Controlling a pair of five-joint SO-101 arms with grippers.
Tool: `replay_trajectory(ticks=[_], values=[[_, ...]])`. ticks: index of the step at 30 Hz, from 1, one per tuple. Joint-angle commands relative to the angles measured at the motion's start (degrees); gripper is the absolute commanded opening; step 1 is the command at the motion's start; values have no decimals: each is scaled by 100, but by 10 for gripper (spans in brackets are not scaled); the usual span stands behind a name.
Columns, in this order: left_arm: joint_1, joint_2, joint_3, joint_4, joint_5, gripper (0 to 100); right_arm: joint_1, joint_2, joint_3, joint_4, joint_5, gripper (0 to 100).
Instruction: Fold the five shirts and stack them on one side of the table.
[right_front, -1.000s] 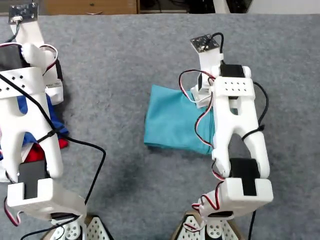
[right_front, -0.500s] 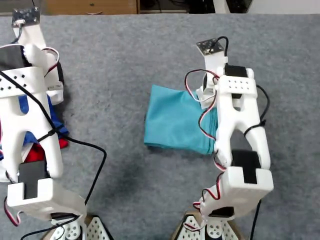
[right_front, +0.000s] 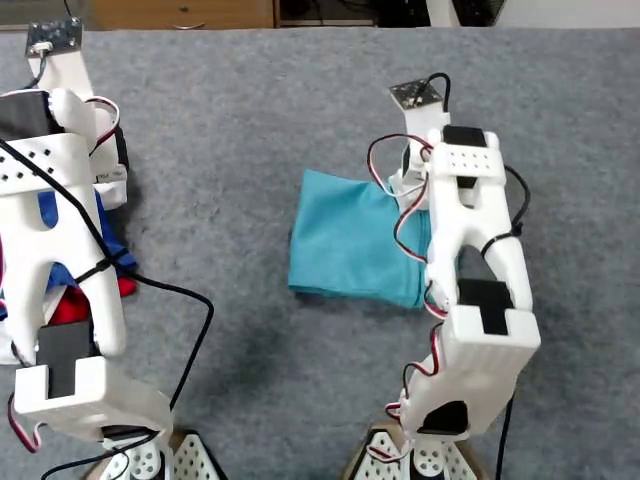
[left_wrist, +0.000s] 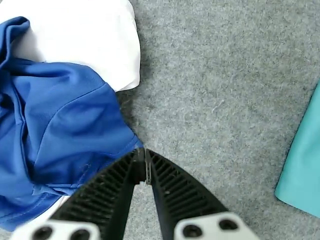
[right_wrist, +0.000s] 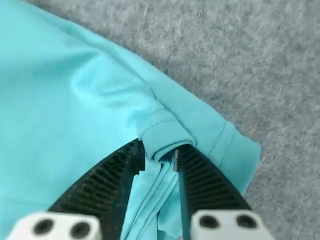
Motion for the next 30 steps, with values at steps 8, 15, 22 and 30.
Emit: replay_trajectory(ticks=[8, 15, 22, 30], values=[[-9, -224, -9, -35, -35, 19, -66, -40, -321, 167, 70, 2], [-9, -224, -9, -35, -44, 19, 198, -382, -453, 721, 193, 2], [-9, -224, -9, -35, -44, 19, 549, -919, -505, 932, 677, 2], [-9, -224, -9, -35, -44, 19, 848, -963, -1033, 985, 1020, 2]])
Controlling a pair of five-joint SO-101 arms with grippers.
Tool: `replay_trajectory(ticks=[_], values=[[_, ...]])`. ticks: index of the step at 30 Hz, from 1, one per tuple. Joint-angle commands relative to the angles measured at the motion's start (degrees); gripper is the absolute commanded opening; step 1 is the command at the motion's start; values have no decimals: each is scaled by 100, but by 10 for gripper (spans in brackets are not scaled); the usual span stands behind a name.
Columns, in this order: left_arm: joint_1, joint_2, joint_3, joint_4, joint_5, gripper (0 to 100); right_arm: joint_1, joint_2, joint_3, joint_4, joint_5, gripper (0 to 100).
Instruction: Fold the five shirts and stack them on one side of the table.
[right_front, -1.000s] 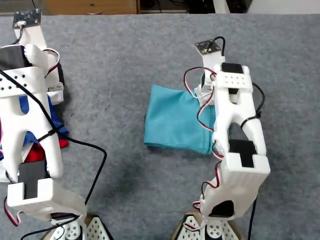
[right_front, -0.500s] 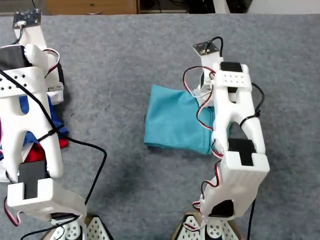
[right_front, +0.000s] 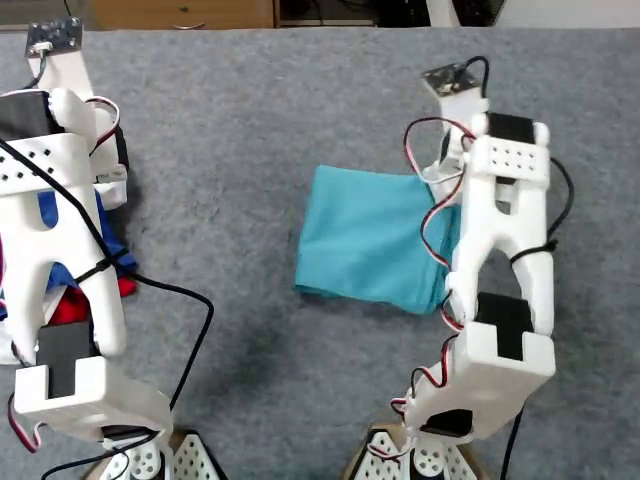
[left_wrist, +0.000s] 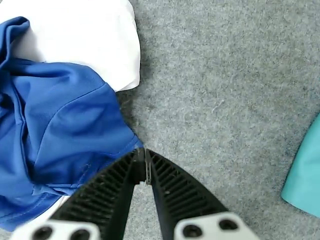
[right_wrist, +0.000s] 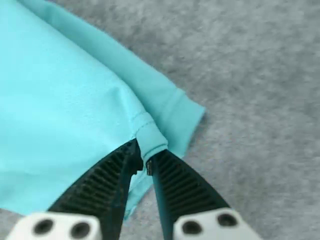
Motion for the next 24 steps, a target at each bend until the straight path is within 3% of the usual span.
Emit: replay_trajectory(ticks=[1, 24], values=[[-9, -224, -9, -35, -44, 19, 145, -303, -462, 18, 246, 2], [-9, -224, -9, -35, -35, 19, 426, 1262, -2114, 422, 791, 2]])
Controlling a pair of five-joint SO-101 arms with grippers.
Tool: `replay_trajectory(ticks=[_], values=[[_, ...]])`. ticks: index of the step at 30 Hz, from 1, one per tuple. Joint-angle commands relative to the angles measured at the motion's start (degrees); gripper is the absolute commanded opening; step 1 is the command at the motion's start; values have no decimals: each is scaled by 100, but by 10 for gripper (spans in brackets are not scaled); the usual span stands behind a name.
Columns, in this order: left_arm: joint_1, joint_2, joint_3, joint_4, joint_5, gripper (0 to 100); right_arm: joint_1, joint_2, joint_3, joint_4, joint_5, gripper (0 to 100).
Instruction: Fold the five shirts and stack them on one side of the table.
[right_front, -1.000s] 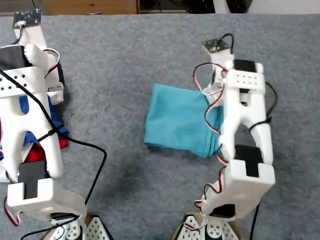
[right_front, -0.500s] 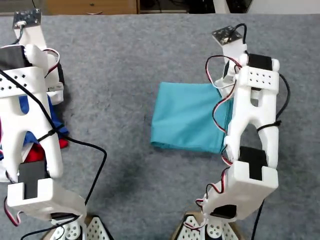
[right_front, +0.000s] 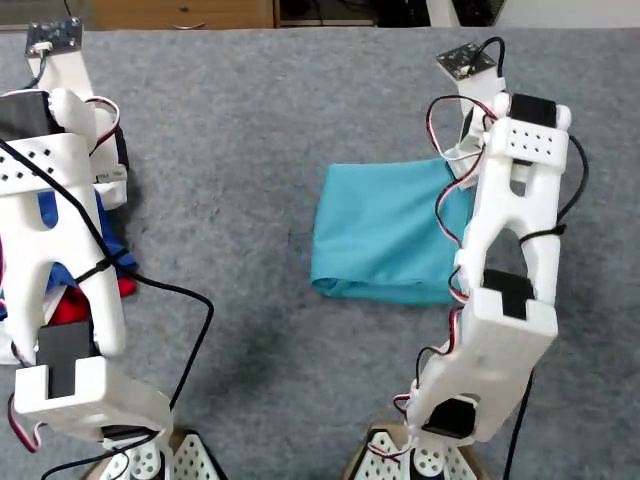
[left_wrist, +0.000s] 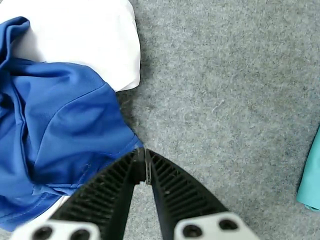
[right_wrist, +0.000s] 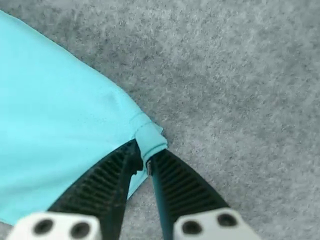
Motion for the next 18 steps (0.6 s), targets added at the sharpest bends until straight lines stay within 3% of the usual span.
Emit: replay_trajectory(ticks=[1, 3, 9, 14, 18], values=[[-9, -224, -9, -35, -44, 19, 101, 31, -382, 62, 53, 5], [-9, -224, -9, -35, -44, 19, 110, 22, -400, 141, 53, 26], [-9, -259, -9, -35, -26, 19, 48, -84, -1200, 1292, 18, 260], [-53, -277, -9, -26, -26, 19, -171, -110, -1938, 2092, 62, 216], [-62, -286, -18, 0, -26, 19, -259, -286, -1895, 2119, 35, 84]])
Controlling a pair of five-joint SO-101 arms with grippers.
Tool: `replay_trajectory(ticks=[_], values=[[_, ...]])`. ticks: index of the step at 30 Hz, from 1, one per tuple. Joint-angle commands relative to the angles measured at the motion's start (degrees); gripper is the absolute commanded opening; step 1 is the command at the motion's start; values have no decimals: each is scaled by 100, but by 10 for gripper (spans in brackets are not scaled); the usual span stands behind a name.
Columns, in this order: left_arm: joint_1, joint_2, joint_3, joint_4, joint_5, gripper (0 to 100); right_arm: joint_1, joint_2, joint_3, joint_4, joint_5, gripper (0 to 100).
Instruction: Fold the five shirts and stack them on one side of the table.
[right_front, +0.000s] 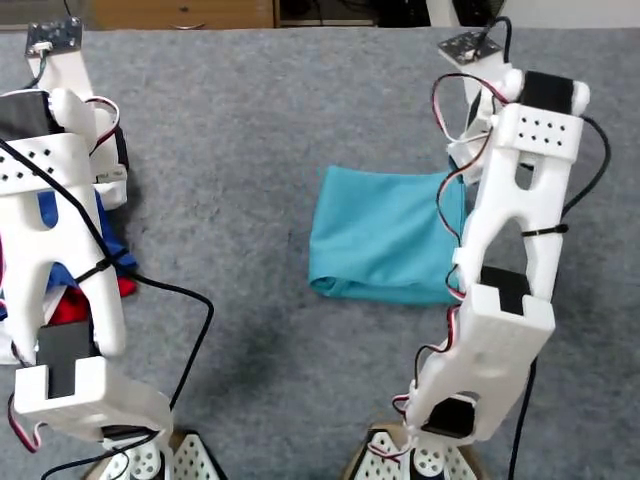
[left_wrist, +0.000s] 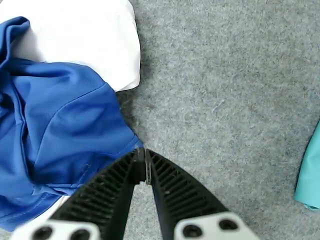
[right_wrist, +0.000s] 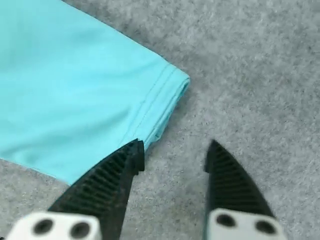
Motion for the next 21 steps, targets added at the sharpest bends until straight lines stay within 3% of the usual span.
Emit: replay_trajectory(ticks=[1, 3, 12, 18, 21], values=[[-70, -286, -18, 0, -18, 19, -127, -444, -101, 141, 62, 45], [-70, -286, -35, 9, -18, 19, -268, -681, 154, 141, 62, 0], [-70, -286, -53, 9, -9, 19, -400, -2765, 2193, 132, 70, 2], [-70, -286, -53, 9, 0, 19, -505, -3802, 2993, 123, 1538, 2], [-88, -295, -62, 18, 0, 19, -725, -3890, 3538, 105, 1705, 2]])
